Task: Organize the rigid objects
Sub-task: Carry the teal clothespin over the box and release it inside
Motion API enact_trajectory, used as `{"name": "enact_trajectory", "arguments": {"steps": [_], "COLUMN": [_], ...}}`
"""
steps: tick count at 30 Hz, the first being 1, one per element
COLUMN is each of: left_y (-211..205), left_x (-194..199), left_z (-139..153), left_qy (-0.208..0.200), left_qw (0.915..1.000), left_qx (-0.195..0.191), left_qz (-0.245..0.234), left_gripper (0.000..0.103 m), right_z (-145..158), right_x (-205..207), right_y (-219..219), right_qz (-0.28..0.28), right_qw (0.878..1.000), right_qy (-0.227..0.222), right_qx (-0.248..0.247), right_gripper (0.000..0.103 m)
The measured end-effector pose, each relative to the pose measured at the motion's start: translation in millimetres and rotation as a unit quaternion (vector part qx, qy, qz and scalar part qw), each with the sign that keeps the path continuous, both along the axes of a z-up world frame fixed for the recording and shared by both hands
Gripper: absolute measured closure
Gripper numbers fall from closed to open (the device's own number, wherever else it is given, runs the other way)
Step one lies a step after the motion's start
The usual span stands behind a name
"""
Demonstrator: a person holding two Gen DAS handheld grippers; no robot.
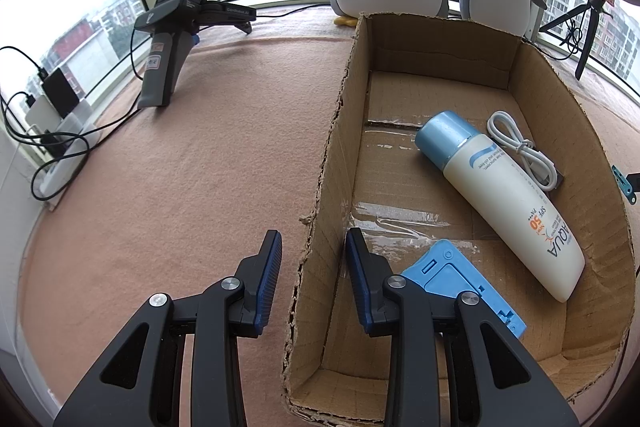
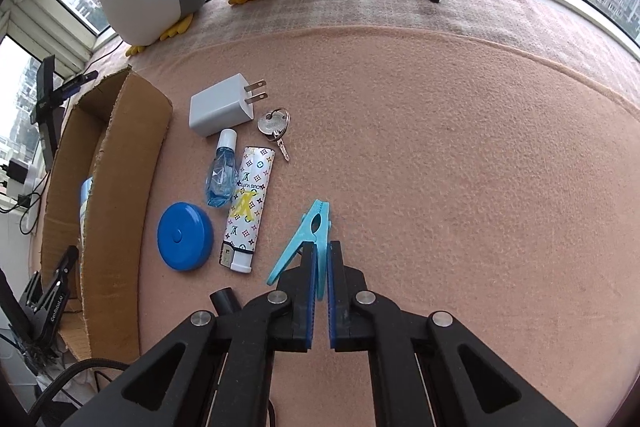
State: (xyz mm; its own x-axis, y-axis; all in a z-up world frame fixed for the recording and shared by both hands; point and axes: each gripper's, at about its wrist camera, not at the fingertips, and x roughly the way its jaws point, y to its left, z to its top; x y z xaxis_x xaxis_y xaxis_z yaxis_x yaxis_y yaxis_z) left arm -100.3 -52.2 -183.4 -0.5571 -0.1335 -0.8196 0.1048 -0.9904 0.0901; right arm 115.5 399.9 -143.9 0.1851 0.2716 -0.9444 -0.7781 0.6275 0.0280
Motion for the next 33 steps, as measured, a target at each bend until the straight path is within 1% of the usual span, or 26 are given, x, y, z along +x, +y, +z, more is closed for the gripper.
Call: {"name": "enact_trajectory", "arguments": {"steps": [4, 8, 11, 15, 20, 25, 29, 33], "left_y": [-0.2, -0.1, -0.7, -0.5, -0.5, -0.1, -0.1, 0.1], "left_x": [0.0, 0.1, -0.2, 0.0, 0.0, 0.2, 0.6, 0.4], "left_z": [0.0, -0.1, 0.1, 0.0, 0.0, 0.0, 0.0, 0.1], "left_qy": [0.0, 0.0, 0.0, 0.0, 0.0, 0.001, 0.001, 0.001], "left_qw": [1.0, 1.0, 1.0, 1.0, 1.0, 1.0, 1.0, 1.0], "left_qx": [0.0, 0.0, 0.0, 0.0, 0.0, 0.002, 0.002, 0.002], "left_qz": [0.0, 0.0, 0.0, 0.0, 0.0, 0.0, 0.0, 0.0], "left_gripper": [0.072, 0.072, 0.072, 0.072, 0.072, 0.072, 0.072, 0.072], "right_z": [18.6, 41.9, 58.5, 70.9, 68.6, 53.5, 43.1, 36.8], "right_x": [-8.7, -24.5, -40.8, -65.5, -93.2, -113.7, -124.6, -128.5], "right_y": [0.0, 9.3, 21.5, 44.6, 78.3, 109.9, 125.7, 134.1], "right_qz": [0.009, 0.028, 0.05, 0.086, 0.125, 0.149, 0.164, 0.173], "right_qw": [1.0, 0.998, 0.996, 0.991, 0.986, 0.984, 0.982, 0.981], "right_qy": [-0.009, -0.019, -0.02, -0.02, -0.011, -0.002, -0.002, -0.014], "right_qx": [0.023, 0.052, 0.076, 0.097, 0.109, 0.101, 0.092, 0.084], "right_gripper": [0.099, 0.099, 0.099, 0.099, 0.099, 0.099, 0.099, 0.099]}}
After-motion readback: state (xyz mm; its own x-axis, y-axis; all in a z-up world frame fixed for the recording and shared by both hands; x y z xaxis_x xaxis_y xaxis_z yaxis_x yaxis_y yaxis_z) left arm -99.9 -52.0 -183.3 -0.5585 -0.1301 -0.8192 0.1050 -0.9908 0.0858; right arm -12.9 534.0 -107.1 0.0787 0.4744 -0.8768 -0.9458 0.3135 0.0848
